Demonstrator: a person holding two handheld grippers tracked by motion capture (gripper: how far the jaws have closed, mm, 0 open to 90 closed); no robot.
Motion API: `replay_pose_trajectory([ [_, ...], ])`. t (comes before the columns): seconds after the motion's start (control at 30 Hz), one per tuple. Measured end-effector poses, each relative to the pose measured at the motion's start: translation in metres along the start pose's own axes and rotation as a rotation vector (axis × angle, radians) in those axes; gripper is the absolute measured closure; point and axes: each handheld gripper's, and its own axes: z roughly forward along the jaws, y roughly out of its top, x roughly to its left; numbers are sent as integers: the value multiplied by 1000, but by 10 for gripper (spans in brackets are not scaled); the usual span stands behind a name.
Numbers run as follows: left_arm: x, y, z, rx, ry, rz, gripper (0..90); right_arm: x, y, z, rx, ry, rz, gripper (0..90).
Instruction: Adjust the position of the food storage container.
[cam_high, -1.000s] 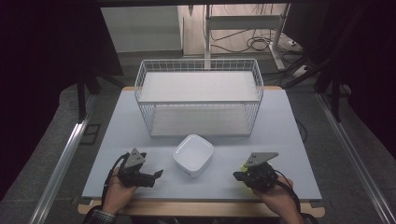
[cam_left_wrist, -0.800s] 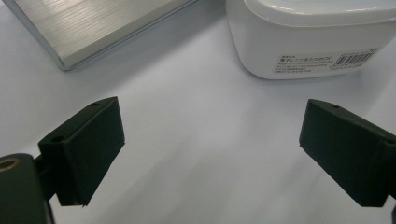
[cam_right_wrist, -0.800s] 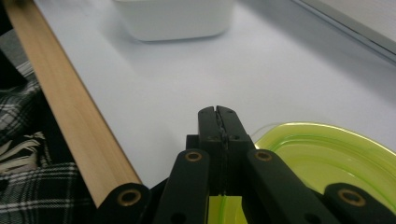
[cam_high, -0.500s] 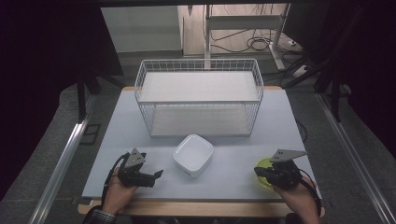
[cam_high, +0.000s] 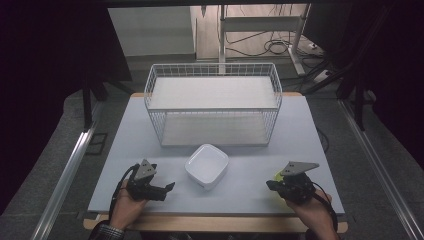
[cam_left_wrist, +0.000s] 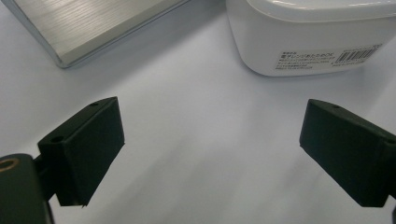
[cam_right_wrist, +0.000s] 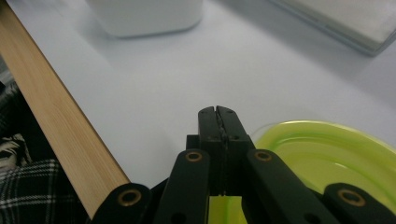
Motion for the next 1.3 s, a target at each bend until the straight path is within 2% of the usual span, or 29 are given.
replay_pose_trajectory([
  [0.03, 0, 0, 0, 2, -1, -5, 63, -3, -1, -1, -2, 14, 13, 899],
  [0.1, 0, 0, 0, 3, -2, -6, 62, -4, -2, -2, 4, 2, 16, 899],
  [0.2, 0, 0, 0, 3, -4, -8, 63, -10, -5, -5, 5, -20, 27, 899],
  [0.3, 0, 0, 1, 3, -13, -21, 63, -20, -10, -10, 18, -64, 50, 899],
  [0.37, 0, 0, 0, 3, -19, -32, 66, -22, -11, -11, 17, -66, 68, 899],
  [0.4, 0, 1, 0, 7, -25, -37, 70, -22, -11, -11, 14, -68, 60, 899],
  [0.43, 0, 2, 0, 8, -44, -61, 73, -20, -10, -10, 16, -67, 55, 899],
  [0.5, 0, 2, -1, 10, -52, -69, 76, -18, -9, -9, 13, -59, 50, 899],
  [0.6, -3, 4, -2, 16, -57, -60, 76, -9, -3, -2, -20, -21, 41, 891],
  [0.7, -6, 6, -3, 4, -73, -57, 116, -3, 5, 5, -45, 3, 38, 880],
  [0.83, -9, 8, -2, 0, -103, -57, 245, 3, 14, 16, -68, 25, 40, 880],
  [0.87, -10, 9, -2, -5, -115, -63, 287, 6, 19, 25, -85, 57, 44, 891],
  [0.9, -11, 9, -2, -8, -131, -70, 334, 8, 21, 30, -89, 64, 43, 896],
  [0.93, -11, 10, -2, -13, -144, -75, 334, 8, 21, 30, -89, 64, 43, 896],
  [1.0, -14, 12, 0, -21, -169, -78, 476, 11, 30, 44, -99, 61, 37, 898],
  [1.1, -18, 13, 2, -19, -180, -77, 628, 9, 37, 52, -108, 64, 51, 898],
  [1.13, -20, 14, 3, -14, -185, -74, 628, 8, 40, 57, -112, 66, 61, 898],
  [1.17, -21, 15, 4, -12, -190, -71, 695, 6, 44, 61, -118, 56, 65, 898],
  [1.3, -30, 19, 11, 23, -202, -50, 852, -3, 60, 77, -131, 38, 88, 898],
])
